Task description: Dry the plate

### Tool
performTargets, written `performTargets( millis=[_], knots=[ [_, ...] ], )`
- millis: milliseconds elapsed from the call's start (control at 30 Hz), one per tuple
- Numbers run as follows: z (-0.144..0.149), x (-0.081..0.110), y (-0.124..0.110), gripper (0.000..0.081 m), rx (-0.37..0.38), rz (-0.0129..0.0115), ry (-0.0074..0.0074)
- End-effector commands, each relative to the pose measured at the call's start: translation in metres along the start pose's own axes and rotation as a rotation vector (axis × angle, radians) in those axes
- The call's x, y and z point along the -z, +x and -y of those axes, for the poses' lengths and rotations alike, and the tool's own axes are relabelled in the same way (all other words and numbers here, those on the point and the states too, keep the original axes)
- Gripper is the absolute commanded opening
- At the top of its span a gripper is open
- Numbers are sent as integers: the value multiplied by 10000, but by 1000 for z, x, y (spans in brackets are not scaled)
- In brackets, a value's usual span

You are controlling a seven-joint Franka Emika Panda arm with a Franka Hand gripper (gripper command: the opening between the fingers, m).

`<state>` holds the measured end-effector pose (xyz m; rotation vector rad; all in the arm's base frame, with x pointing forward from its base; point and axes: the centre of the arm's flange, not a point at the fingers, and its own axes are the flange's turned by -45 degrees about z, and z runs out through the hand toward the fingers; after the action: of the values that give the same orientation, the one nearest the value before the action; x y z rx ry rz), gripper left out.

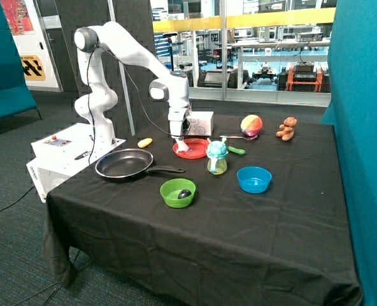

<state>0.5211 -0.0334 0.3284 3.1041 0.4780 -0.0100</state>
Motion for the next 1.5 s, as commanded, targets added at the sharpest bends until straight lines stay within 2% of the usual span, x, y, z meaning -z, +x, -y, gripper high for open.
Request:
performTargets(
  millis=[0,400,767,1133,1467],
  knots=[
    [26,-7,-2,0,404,-65,-2],
    [58,-17,4,0,870,-64,-4],
    [72,-16,32,0,1000,-64,-4],
    [72,-15,62,0,938,-64,-4],
    [49,-21,93,0,385,-65,-2]
  ],
)
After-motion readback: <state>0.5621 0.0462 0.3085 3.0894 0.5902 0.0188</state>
